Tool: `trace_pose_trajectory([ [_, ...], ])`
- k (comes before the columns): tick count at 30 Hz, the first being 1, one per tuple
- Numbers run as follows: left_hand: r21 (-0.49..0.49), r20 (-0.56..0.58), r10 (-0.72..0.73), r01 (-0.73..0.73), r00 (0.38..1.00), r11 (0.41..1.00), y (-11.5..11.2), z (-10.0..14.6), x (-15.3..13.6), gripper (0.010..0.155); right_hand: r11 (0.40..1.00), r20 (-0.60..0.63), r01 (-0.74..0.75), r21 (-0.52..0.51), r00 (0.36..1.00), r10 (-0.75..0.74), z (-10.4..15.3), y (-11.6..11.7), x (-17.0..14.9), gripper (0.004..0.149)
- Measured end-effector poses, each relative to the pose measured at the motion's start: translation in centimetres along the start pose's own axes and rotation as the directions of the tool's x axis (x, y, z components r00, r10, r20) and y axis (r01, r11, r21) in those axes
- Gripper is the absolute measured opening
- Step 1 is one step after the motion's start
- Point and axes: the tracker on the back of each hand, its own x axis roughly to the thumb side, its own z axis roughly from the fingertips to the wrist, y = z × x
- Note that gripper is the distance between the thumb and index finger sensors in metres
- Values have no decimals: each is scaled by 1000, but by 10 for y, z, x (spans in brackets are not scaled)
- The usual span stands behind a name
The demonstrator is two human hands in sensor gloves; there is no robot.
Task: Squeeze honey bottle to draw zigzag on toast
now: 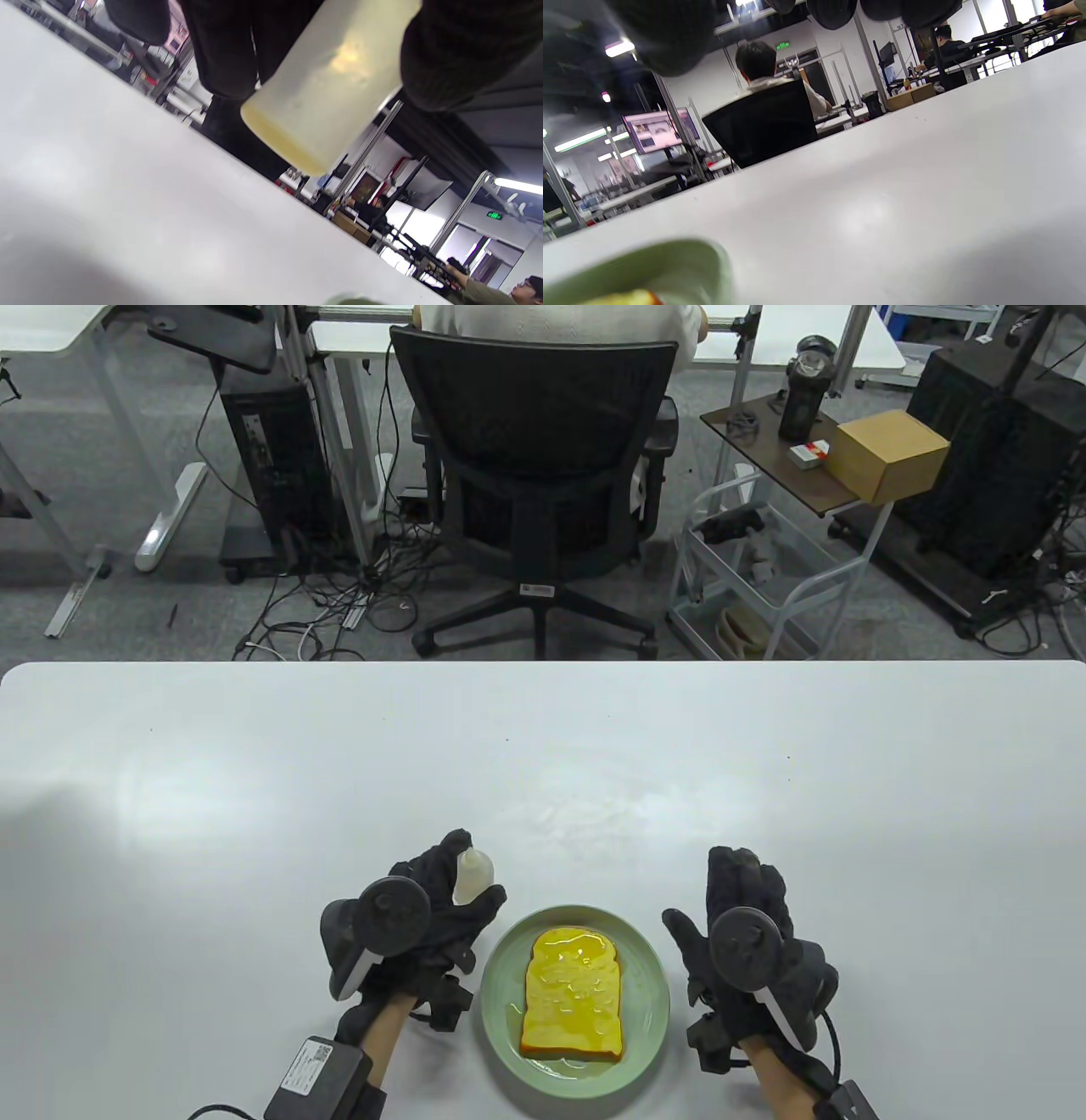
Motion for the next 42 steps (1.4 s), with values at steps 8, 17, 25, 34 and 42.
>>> trace_pose_trajectory([
  [8, 115, 148, -123, 107, 981, 988, -3, 18, 40, 82, 958, 203, 267, -108, 949, -242, 4, -45, 59, 54],
  [17, 136, 209, -221, 196, 953, 971, -3, 24, 64, 83, 944, 266, 330, -14, 911, -315, 16, -45, 74, 48],
  [25, 101, 236, -266, 248, 935, 963, -3, 25, 73, 81, 924, 259, 382, 27, 890, -375, 18, -44, 72, 52],
  [34, 92, 285, -340, 327, 896, 940, -3, 29, 89, 82, 962, 268, 273, 9, 926, -265, 23, -26, 83, 49],
  [42, -13, 330, -336, 361, 882, 933, -2, 24, 92, 86, 975, 268, 223, 1, 939, -216, 22, -21, 83, 42],
])
